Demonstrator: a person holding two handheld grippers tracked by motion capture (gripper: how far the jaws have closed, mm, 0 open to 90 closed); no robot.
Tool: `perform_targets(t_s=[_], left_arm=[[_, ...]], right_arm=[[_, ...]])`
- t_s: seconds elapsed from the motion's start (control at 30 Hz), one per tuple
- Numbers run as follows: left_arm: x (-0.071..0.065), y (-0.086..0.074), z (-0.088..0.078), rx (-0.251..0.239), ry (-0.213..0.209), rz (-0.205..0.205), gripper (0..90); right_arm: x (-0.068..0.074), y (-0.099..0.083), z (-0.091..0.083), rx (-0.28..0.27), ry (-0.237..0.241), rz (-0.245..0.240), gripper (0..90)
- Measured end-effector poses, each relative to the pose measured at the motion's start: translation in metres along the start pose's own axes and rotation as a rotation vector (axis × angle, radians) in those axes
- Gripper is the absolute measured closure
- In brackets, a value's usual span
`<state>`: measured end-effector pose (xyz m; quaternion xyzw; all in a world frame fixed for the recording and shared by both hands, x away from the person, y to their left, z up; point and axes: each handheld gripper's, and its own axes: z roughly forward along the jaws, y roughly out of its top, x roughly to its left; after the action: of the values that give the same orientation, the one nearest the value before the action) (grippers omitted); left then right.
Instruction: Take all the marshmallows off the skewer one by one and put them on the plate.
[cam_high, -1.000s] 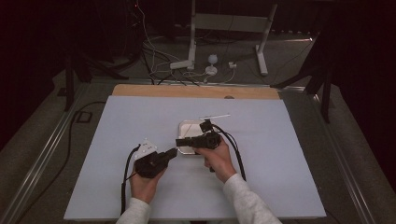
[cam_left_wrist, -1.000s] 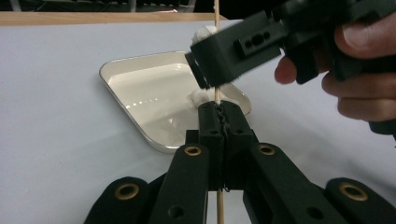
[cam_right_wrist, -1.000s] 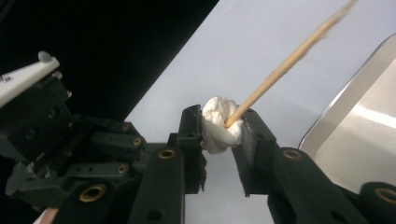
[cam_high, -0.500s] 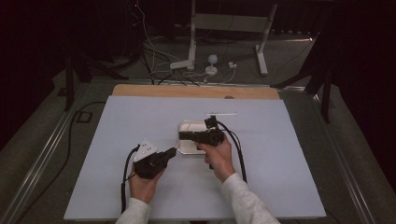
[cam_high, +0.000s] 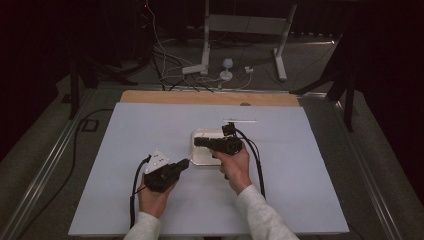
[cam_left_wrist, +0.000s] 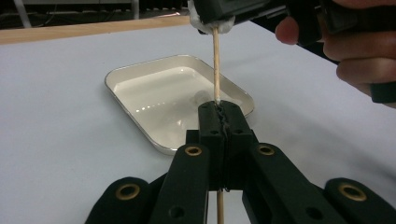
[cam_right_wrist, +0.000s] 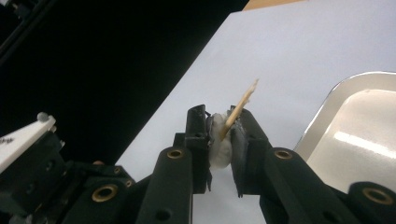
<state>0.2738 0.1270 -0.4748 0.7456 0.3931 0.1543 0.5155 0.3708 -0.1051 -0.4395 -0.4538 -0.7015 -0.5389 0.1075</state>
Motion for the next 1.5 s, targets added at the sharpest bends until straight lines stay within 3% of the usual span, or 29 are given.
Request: perform_targets(t_s=[0.3,0.87,1.5], left_arm=[[-0.0023,-0.0006,0.0013,0.017,0.009,0.024,90.0],[-0.0067,0.0005,0.0007,0.043,0.018,0.074,90.0],[-0.0058,-0.0013,-0.0022,0.083,0.031,0.116,90.0]], right_arm=[[-0.0024,0.0012,-0.0022,-0.017,-0.018,-0.010,79.6],[-0.0055,0.0022,-0.0066,-0.085,-0.048,0.016,81.3],[-0.0095,0.0025,-0.0081,-0.101,-0.066,0.037,84.6]])
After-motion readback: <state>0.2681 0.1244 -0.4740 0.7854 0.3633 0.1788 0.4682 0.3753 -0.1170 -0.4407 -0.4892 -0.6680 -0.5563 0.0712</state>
